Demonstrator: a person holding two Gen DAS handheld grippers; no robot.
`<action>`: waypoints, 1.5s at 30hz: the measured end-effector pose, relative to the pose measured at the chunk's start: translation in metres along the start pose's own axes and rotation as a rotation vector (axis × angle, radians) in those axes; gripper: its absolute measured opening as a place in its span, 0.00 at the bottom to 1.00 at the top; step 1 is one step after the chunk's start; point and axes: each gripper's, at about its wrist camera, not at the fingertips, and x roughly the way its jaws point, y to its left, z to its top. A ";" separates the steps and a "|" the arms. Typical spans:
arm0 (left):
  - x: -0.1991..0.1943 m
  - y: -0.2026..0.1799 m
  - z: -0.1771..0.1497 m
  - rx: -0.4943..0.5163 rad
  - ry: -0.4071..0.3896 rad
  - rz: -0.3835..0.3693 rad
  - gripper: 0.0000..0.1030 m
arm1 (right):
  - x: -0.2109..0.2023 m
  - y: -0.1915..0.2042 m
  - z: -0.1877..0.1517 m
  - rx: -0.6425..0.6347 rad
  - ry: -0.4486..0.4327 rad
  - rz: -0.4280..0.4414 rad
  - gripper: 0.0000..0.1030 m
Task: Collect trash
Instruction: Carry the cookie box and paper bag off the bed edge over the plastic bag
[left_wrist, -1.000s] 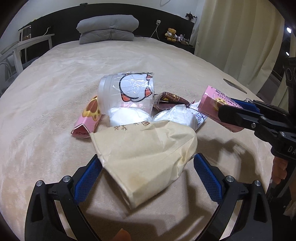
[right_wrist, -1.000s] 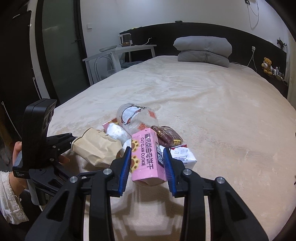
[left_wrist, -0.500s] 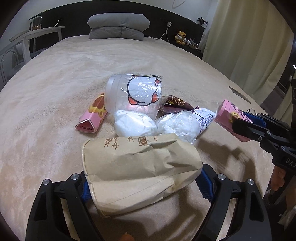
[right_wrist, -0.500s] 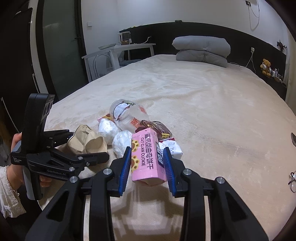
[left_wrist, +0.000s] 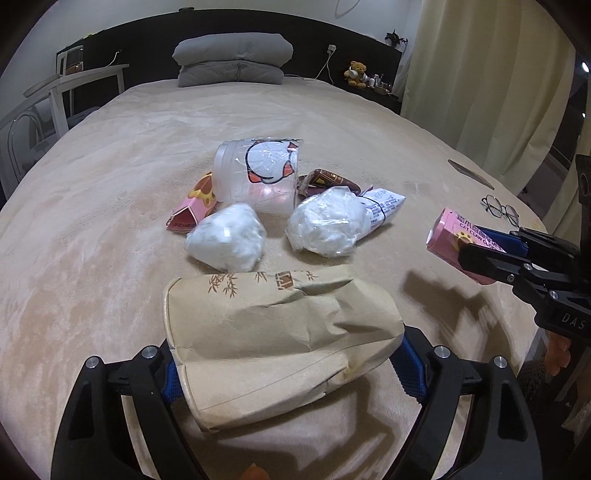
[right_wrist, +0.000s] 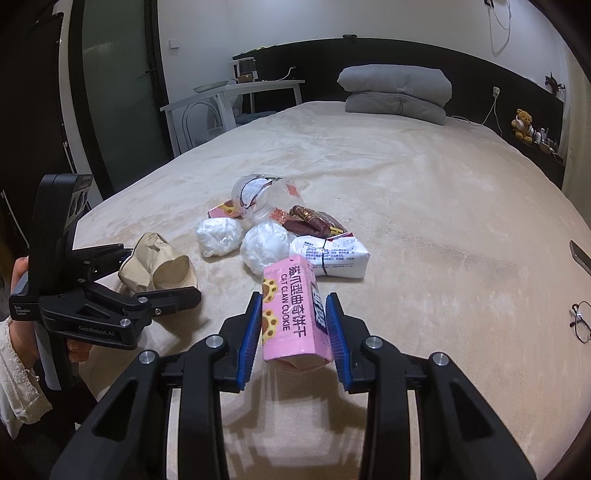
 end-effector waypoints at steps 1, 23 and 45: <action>-0.004 -0.002 -0.003 0.006 -0.002 0.000 0.83 | -0.003 0.001 -0.002 0.003 -0.003 0.003 0.35; -0.075 -0.046 -0.082 0.017 -0.045 0.017 0.83 | -0.060 0.041 -0.079 0.053 0.000 0.027 0.35; -0.085 -0.089 -0.185 0.068 0.146 -0.023 0.83 | -0.082 0.084 -0.165 0.062 0.151 0.061 0.35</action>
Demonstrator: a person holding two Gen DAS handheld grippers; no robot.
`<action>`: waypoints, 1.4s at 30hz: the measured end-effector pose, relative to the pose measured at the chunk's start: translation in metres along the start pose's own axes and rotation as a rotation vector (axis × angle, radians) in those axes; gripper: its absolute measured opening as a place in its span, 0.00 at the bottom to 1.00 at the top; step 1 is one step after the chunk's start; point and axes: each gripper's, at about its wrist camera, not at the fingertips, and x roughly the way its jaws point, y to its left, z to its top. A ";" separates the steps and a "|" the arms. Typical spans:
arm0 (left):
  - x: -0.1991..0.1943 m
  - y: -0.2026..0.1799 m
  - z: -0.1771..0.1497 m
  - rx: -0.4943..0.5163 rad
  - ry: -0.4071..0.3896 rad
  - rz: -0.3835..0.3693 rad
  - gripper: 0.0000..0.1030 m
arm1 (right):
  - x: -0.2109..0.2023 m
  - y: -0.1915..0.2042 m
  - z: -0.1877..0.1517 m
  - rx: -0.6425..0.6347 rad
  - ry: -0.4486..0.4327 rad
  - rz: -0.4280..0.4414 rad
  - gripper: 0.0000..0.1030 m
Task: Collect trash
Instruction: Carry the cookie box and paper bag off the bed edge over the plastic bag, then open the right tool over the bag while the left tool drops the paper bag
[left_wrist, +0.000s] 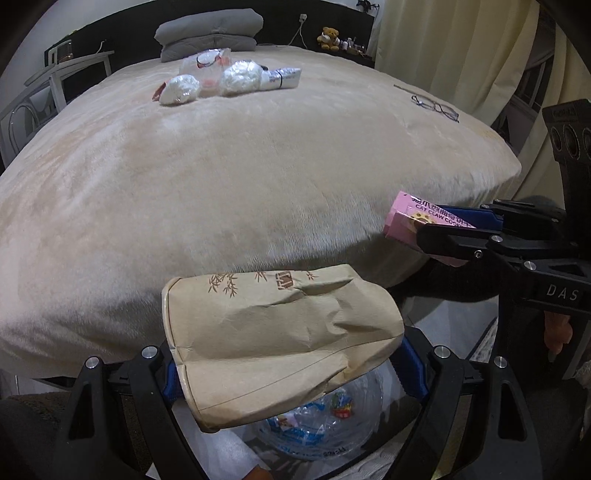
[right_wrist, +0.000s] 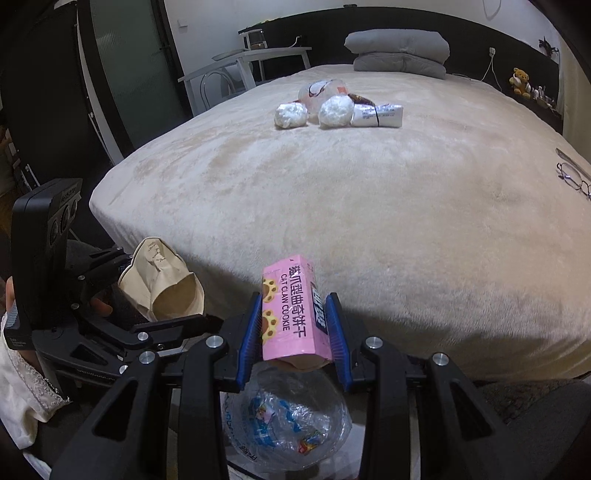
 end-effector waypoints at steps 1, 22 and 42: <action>0.003 -0.002 -0.003 0.006 0.020 -0.007 0.83 | 0.003 0.001 -0.005 -0.002 0.020 -0.002 0.35; 0.122 -0.047 -0.057 0.108 0.522 -0.060 0.83 | 0.128 -0.034 -0.067 0.092 0.553 -0.061 0.35; 0.224 -0.011 -0.131 0.010 0.834 -0.042 0.83 | 0.230 -0.069 -0.137 0.332 0.862 -0.028 0.35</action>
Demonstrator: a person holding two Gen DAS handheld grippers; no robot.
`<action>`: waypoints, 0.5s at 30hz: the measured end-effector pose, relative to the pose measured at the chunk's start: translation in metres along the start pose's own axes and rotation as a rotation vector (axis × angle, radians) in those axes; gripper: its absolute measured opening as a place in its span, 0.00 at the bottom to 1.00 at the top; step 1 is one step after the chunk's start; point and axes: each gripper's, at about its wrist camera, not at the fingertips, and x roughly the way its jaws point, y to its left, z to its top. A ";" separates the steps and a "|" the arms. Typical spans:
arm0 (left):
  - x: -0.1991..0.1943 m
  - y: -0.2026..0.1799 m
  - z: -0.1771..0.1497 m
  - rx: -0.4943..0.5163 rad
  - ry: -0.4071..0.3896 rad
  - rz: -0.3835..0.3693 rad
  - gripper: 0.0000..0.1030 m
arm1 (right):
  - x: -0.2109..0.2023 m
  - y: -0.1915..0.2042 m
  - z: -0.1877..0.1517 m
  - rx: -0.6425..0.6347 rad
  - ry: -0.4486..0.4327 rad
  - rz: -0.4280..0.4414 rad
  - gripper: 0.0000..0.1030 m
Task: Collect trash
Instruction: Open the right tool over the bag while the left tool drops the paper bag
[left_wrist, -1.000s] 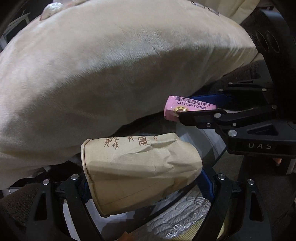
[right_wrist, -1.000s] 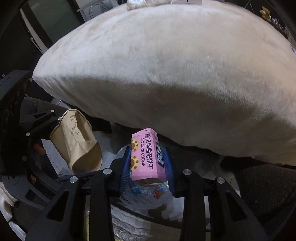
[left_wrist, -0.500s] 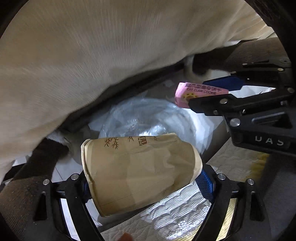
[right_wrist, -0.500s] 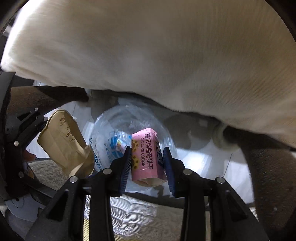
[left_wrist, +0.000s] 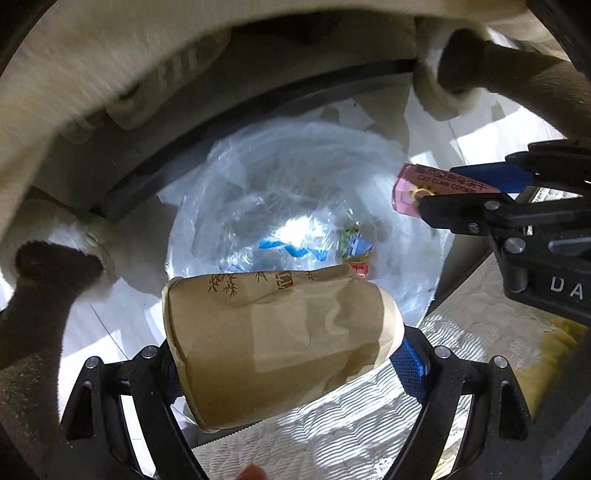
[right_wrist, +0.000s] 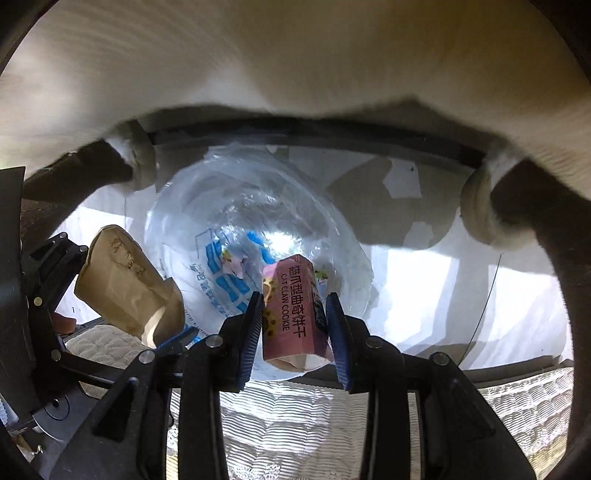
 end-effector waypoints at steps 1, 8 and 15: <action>0.005 0.003 0.001 -0.013 0.010 -0.004 0.83 | 0.005 0.000 0.002 0.001 0.012 -0.003 0.35; 0.025 0.014 0.003 -0.048 0.066 -0.016 0.85 | 0.023 -0.002 0.010 0.002 0.060 -0.006 0.35; 0.020 0.010 0.000 -0.039 0.043 0.001 0.94 | 0.025 -0.004 0.009 0.010 0.056 -0.023 0.77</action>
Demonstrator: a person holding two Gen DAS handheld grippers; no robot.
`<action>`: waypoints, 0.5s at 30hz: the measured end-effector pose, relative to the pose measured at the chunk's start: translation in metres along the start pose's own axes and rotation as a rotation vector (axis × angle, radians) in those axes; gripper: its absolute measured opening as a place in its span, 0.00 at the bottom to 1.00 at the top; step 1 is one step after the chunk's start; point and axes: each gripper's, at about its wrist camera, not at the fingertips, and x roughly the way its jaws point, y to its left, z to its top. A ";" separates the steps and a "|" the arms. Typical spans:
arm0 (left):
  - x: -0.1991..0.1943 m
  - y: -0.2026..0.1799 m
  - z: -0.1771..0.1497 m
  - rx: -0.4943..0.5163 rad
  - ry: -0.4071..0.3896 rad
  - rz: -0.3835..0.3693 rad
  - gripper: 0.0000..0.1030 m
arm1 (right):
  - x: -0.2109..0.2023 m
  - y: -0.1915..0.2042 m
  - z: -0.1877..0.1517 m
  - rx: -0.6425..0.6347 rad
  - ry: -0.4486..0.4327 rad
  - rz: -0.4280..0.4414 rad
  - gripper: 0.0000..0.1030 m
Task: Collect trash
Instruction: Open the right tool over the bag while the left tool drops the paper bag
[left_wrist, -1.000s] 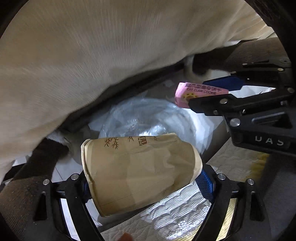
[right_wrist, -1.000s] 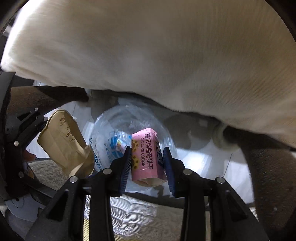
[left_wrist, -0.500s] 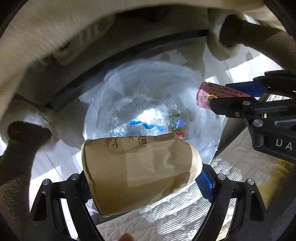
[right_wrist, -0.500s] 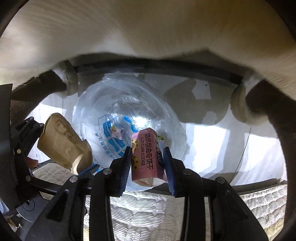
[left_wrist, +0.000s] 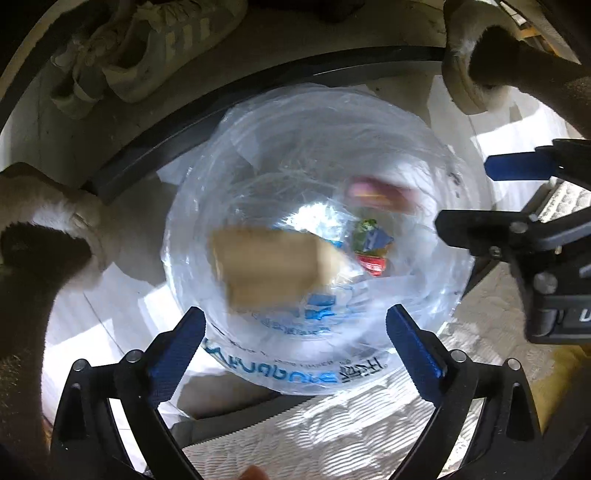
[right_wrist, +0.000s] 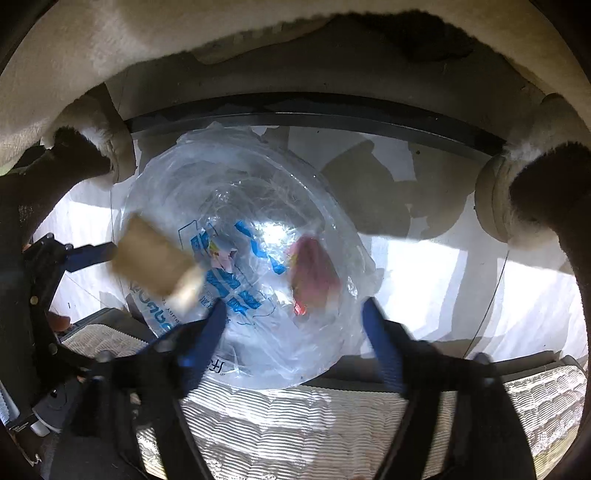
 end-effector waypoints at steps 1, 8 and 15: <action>-0.002 -0.001 0.000 0.005 -0.013 0.018 0.94 | -0.001 -0.001 -0.001 -0.001 -0.002 -0.012 0.83; -0.017 -0.007 -0.001 0.034 -0.048 -0.011 0.94 | -0.014 -0.003 -0.006 0.006 -0.044 -0.052 0.91; -0.039 -0.014 -0.004 0.056 -0.081 -0.012 0.94 | -0.035 -0.003 -0.014 0.020 -0.111 -0.088 0.94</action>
